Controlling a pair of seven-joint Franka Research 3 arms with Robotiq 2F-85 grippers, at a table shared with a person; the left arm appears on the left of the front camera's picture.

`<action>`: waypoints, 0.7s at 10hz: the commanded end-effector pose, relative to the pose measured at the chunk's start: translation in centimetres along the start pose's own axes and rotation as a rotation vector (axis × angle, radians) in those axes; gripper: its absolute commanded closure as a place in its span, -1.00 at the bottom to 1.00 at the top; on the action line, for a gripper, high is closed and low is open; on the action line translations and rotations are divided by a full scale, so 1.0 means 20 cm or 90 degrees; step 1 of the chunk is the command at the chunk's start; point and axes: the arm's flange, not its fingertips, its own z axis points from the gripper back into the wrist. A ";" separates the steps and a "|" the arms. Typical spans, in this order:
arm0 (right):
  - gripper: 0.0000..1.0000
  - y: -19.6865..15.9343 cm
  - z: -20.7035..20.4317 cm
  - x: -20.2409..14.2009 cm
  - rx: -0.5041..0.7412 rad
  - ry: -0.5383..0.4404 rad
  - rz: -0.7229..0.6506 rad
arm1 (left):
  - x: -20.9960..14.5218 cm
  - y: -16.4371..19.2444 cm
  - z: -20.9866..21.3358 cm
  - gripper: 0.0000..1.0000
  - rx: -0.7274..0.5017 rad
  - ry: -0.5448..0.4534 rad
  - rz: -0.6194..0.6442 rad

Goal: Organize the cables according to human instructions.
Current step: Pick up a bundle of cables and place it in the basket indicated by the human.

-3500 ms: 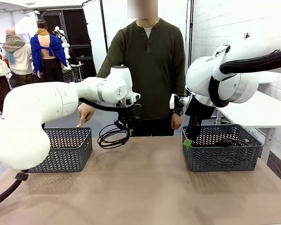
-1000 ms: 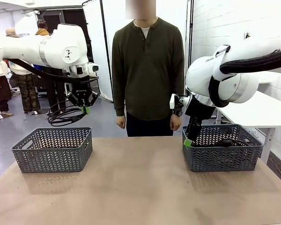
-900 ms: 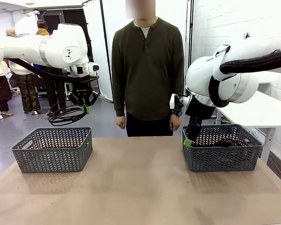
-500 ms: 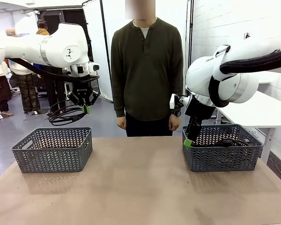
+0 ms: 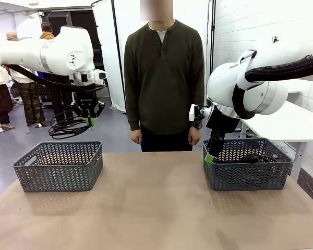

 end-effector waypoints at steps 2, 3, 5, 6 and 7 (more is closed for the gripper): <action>-1.00 0.00 0.00 0.00 -0.002 0.002 -0.003 | -0.06 0.22 -0.05 1.00 0.036 -0.022 -0.002; -1.00 0.00 0.00 0.00 -0.002 0.002 -0.003 | -0.07 0.26 -0.07 1.00 0.043 -0.020 0.006; -1.00 0.00 0.00 0.00 -0.002 0.002 -0.003 | -0.10 0.32 -0.15 1.00 0.040 -0.016 0.019; -1.00 0.00 0.00 0.00 -0.002 0.002 -0.003 | -0.11 0.33 -0.20 1.00 0.046 -0.018 0.023; -1.00 0.00 0.00 0.00 -0.002 0.002 -0.003 | -0.11 0.34 -0.23 1.00 0.052 -0.020 0.029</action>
